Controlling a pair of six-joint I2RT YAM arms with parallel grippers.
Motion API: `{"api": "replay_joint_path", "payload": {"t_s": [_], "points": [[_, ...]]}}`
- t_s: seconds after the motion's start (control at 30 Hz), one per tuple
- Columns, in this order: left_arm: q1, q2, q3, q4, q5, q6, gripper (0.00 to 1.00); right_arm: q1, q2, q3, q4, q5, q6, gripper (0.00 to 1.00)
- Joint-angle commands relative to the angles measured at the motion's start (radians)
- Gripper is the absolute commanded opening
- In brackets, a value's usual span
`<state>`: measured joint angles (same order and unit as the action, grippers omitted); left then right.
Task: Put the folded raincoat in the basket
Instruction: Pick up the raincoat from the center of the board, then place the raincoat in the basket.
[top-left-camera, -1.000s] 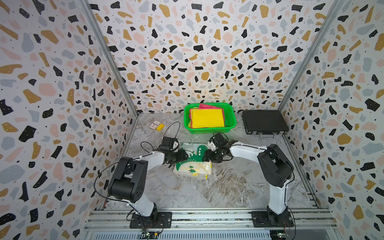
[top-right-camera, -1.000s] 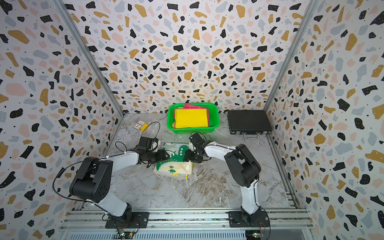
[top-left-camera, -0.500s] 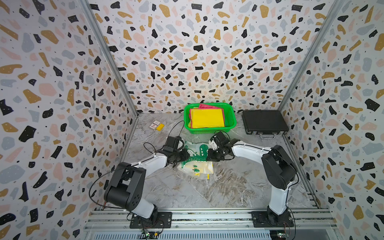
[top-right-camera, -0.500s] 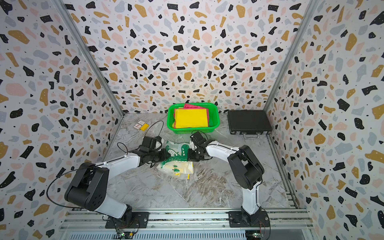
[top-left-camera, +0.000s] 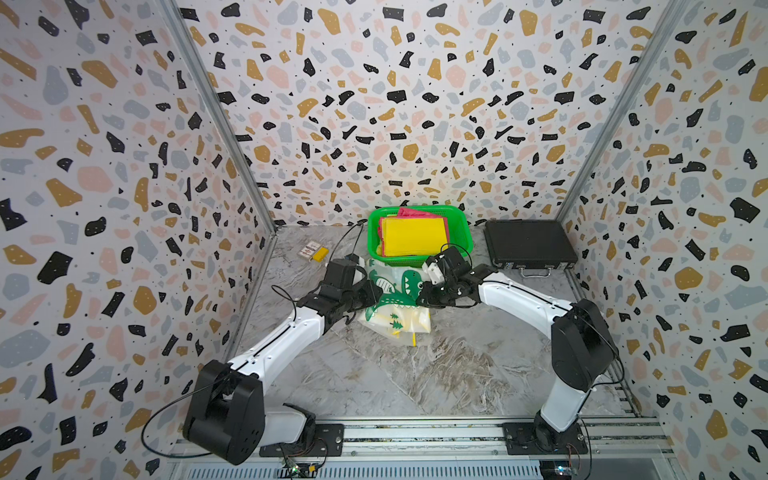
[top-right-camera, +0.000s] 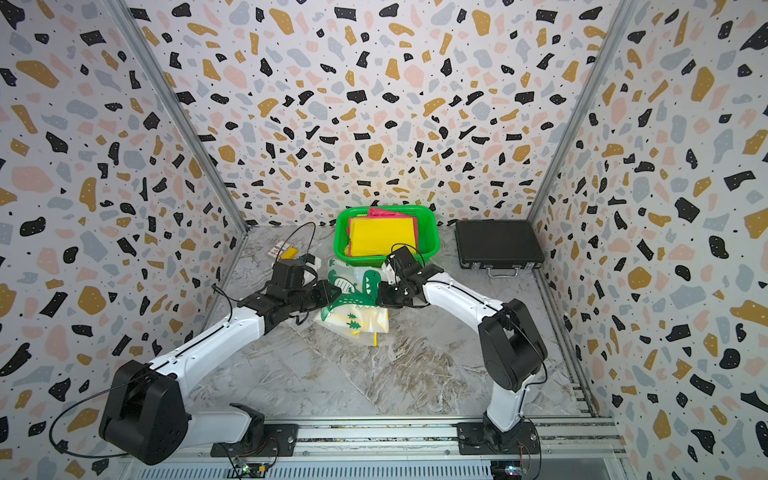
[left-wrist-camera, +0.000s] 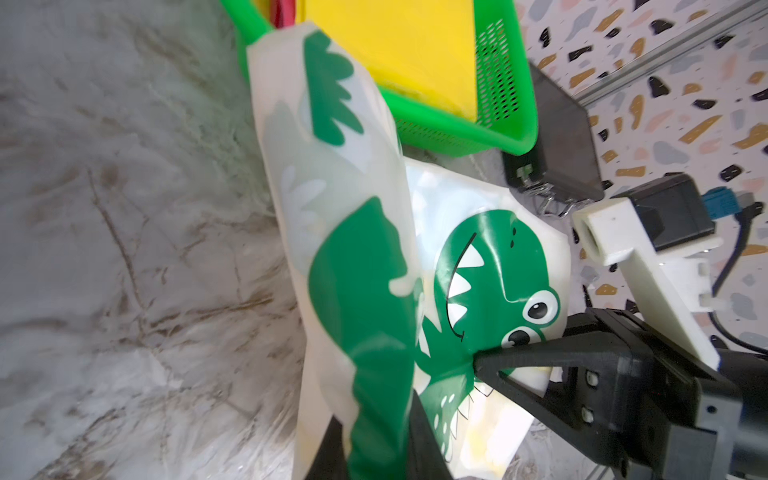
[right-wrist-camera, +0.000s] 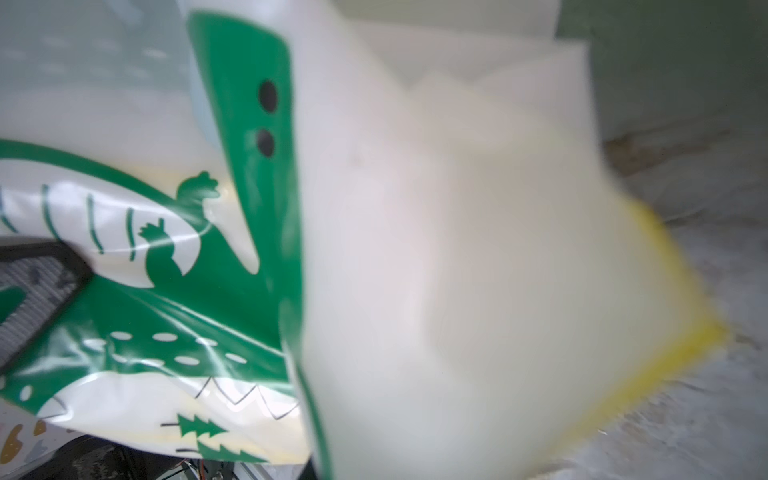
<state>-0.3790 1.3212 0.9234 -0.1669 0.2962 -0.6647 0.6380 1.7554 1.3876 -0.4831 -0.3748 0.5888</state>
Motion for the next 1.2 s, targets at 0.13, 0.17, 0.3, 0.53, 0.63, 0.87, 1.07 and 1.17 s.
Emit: {"api": "replay_joint_path", "payload": {"t_s": [0.13,0.17,0.3,0.53,0.63,0.87,1.07,1.17], "points": [[-0.024,0.074,0.226,0.129,0.016,-0.107,0.0,-0.094,-0.06,0.195,-0.121,-0.144,-0.055,0.0],[-0.028,0.1,0.265,0.143,0.02,-0.119,0.0,-0.106,-0.051,0.225,-0.133,-0.158,-0.06,0.0],[-0.046,0.237,0.427,0.227,0.026,-0.149,0.0,-0.169,0.009,0.379,-0.2,-0.196,-0.106,0.0],[-0.048,0.508,0.618,0.477,0.022,-0.213,0.0,-0.295,0.181,0.617,-0.23,-0.234,-0.149,0.0],[-0.043,0.658,0.774,0.479,0.054,-0.207,0.0,-0.346,0.298,0.754,-0.234,-0.289,-0.146,0.0],[0.021,0.918,1.011,0.514,0.105,-0.239,0.0,-0.412,0.615,1.133,-0.274,-0.383,-0.144,0.0],[0.117,0.998,1.019,0.496,0.176,-0.237,0.0,-0.437,0.759,1.232,-0.249,-0.419,-0.095,0.0],[0.147,1.007,0.983,0.475,0.209,-0.209,0.01,-0.438,0.793,1.23,-0.238,-0.429,-0.088,0.0]]}}
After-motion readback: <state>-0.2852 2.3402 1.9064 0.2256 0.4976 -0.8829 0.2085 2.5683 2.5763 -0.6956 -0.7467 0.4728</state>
